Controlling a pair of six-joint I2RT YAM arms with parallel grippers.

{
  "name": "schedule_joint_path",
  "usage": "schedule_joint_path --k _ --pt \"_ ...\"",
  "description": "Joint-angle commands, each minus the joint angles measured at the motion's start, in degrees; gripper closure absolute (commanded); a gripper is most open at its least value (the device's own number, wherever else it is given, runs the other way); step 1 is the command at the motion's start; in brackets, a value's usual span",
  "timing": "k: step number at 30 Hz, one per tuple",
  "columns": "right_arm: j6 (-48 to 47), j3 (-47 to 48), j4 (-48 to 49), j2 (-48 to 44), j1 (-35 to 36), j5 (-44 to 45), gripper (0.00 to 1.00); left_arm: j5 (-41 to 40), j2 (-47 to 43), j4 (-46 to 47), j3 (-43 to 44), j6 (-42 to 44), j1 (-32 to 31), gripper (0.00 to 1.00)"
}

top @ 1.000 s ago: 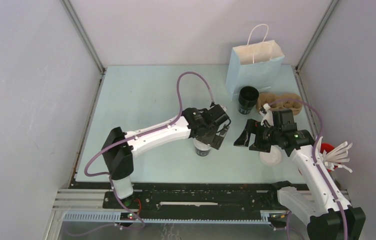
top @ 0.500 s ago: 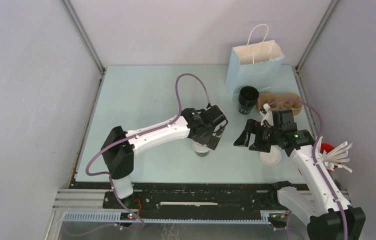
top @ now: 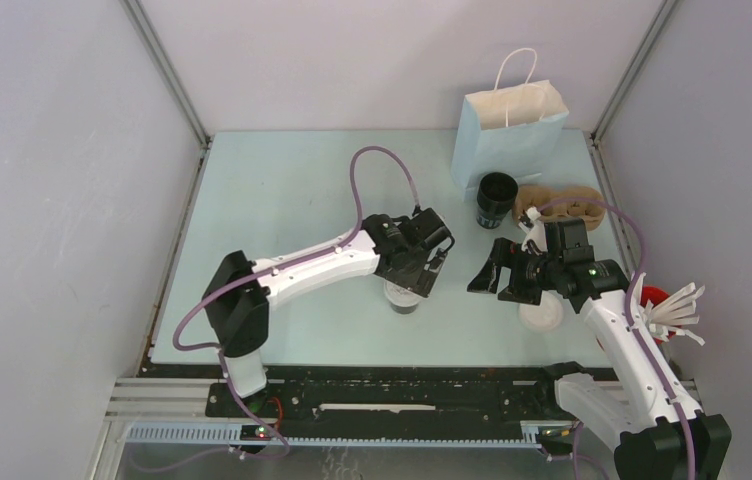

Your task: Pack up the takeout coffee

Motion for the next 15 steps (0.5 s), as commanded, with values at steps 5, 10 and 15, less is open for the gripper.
schedule_joint_path --k 5,10,15 --pt "-1.1 0.8 0.6 -0.7 0.0 -0.6 0.04 0.9 1.1 0.9 0.3 1.3 0.3 0.13" --pt "-1.1 0.7 0.7 -0.6 0.0 -0.7 0.04 0.7 1.5 0.9 0.6 1.5 0.4 0.12" --pt "-1.1 0.7 0.7 -0.4 0.0 -0.7 0.04 -0.6 1.6 0.6 1.0 2.0 0.4 0.17"
